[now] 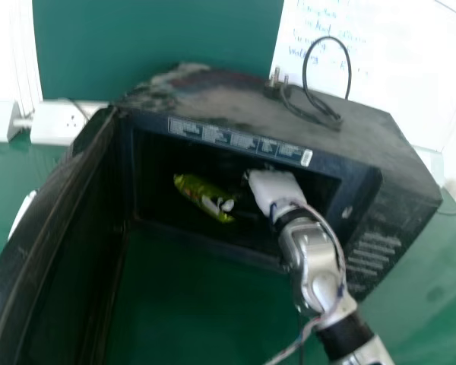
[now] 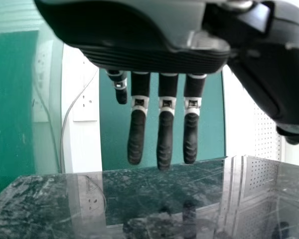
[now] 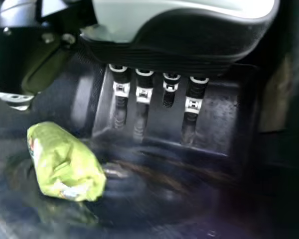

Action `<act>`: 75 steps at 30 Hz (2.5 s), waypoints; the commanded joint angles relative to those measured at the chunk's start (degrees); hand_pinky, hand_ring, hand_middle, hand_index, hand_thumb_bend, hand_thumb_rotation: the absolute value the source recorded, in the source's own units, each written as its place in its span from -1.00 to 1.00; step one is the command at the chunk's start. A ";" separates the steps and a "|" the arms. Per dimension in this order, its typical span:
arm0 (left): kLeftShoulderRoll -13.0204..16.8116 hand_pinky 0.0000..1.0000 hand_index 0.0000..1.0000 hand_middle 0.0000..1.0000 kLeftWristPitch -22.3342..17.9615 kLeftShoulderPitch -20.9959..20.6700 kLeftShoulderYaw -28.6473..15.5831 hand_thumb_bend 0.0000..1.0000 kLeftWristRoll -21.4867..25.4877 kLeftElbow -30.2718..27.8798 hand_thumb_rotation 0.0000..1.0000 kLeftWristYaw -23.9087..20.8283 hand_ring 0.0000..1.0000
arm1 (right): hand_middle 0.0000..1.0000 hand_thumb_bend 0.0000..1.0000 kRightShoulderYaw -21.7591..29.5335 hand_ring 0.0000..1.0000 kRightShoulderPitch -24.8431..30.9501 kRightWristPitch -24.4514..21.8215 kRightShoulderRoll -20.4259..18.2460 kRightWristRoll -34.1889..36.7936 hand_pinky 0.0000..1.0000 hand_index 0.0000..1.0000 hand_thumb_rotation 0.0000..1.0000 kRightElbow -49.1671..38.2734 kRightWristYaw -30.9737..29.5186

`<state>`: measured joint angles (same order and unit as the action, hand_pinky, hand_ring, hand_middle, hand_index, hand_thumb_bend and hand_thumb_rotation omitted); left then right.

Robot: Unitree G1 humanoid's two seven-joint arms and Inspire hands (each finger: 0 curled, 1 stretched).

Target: Put biscuit inside oven

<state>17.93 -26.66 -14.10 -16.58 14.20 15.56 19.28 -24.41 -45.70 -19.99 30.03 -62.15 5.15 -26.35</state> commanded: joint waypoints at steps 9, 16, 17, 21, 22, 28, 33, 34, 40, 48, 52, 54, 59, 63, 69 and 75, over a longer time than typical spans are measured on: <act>0.28 -0.42 -0.03 -0.16 -0.27 -0.02 -0.25 0.03 0.46 0.58 -0.86 0.37 -0.26 | 0.79 0.80 6.81 0.72 9.38 -0.44 5.28 2.43 0.44 0.85 0.25 -23.02 -16.21; 0.36 -0.42 -0.04 -0.17 -0.63 -0.12 -0.25 0.03 0.01 0.60 -0.86 0.13 -0.26 | 0.78 0.88 12.28 0.68 15.24 0.74 8.47 4.12 0.40 0.88 0.37 -35.68 -23.81; 0.39 -0.42 -0.04 -0.16 -0.66 -0.08 -0.23 0.03 -0.13 0.51 -0.86 0.04 -0.26 | 0.80 0.87 13.53 0.71 16.20 0.73 8.99 4.46 0.45 0.87 0.38 -38.08 -25.12; 0.27 -0.41 -0.04 -0.17 0.08 -0.06 -0.25 0.03 0.34 0.19 -0.86 0.01 -0.26 | 0.79 0.87 18.24 0.74 19.38 1.36 11.33 6.06 0.70 0.87 0.47 -45.76 -29.56; 0.22 -0.41 -0.04 -0.17 0.73 0.10 -0.22 0.03 0.30 -0.27 -0.86 -0.33 -0.26 | 0.78 0.86 19.58 0.74 20.20 1.72 11.85 6.90 0.72 0.87 0.48 -47.02 -29.95; 0.54 -0.42 -0.03 -0.16 -0.78 -0.34 -0.23 0.03 0.07 0.98 -0.86 0.32 -0.27 | 0.73 0.83 29.73 0.70 25.25 2.26 13.39 15.86 0.60 0.78 0.39 -52.34 -30.66; 0.68 -0.42 -0.04 -0.16 -2.36 -0.60 0.16 0.03 -0.39 1.17 -0.86 0.99 -0.27 | 0.75 0.80 37.72 0.71 27.28 4.55 20.08 22.45 0.57 0.81 0.56 -54.09 -33.98; 0.74 -0.42 -0.04 -0.16 -2.83 -0.64 0.26 0.02 -0.33 1.23 -0.86 1.38 -0.28 | 0.76 0.78 39.51 0.72 27.79 4.72 20.94 23.82 0.57 0.83 0.58 -54.34 -34.35; 1.21 -0.42 -0.04 -0.15 -6.44 -0.27 1.06 0.02 -1.11 0.42 -0.86 3.35 -0.27 | 0.75 0.67 49.27 0.72 30.05 2.71 24.90 32.91 0.63 0.81 0.39 -53.68 -36.87; 1.78 -0.41 -0.04 -0.14 -9.34 2.09 2.99 0.02 -5.57 -5.51 -0.86 2.71 -0.26 | 0.61 0.98 55.61 0.55 33.83 0.16 25.24 32.45 0.34 0.68 0.30 -52.17 -31.42; 1.66 -0.44 -0.04 -0.16 -8.79 3.31 4.91 0.02 -6.88 -10.23 -0.87 2.66 -0.28 | 0.70 0.90 57.74 0.68 34.15 -2.63 26.97 33.66 0.52 0.75 0.26 -51.22 -31.81; 1.64 -0.44 -0.04 -0.19 -8.89 3.56 5.91 0.02 -7.64 -11.67 -0.88 2.70 -0.30 | 0.68 0.91 59.06 0.67 35.20 -2.01 27.04 32.63 0.51 0.72 0.25 -51.14 -30.56; 1.70 -0.48 -0.04 -0.24 -9.39 4.32 8.05 0.02 -10.03 -14.47 -0.89 2.24 -0.36 | 0.59 0.84 62.85 0.56 36.80 -1.95 26.14 34.61 0.37 0.69 0.21 -49.79 -28.75; 2.12 -0.50 -0.04 -0.25 -9.76 4.78 9.12 0.02 -10.77 -14.64 -0.89 2.44 -0.37 | 0.65 0.86 65.19 0.60 38.07 -3.74 26.35 35.52 0.40 0.70 0.25 -48.95 -28.16; 3.08 -0.47 -0.04 -0.25 -11.43 5.40 9.91 0.03 -13.04 -14.12 -0.89 2.33 -0.35 | 0.76 0.99 67.38 0.69 39.06 -9.39 26.41 35.81 0.52 0.76 0.24 -49.22 -27.54; 4.04 -0.46 -0.04 -0.26 -12.36 5.37 10.75 0.03 -13.33 -13.06 -0.89 3.08 -0.37 | 0.72 1.00 69.09 0.64 40.47 -11.50 27.91 35.35 0.49 0.77 0.30 -48.53 -27.25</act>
<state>21.19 -38.12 -9.38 -6.50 1.07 1.89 21.81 41.50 -6.62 -27.38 57.42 -23.21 -46.46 -54.83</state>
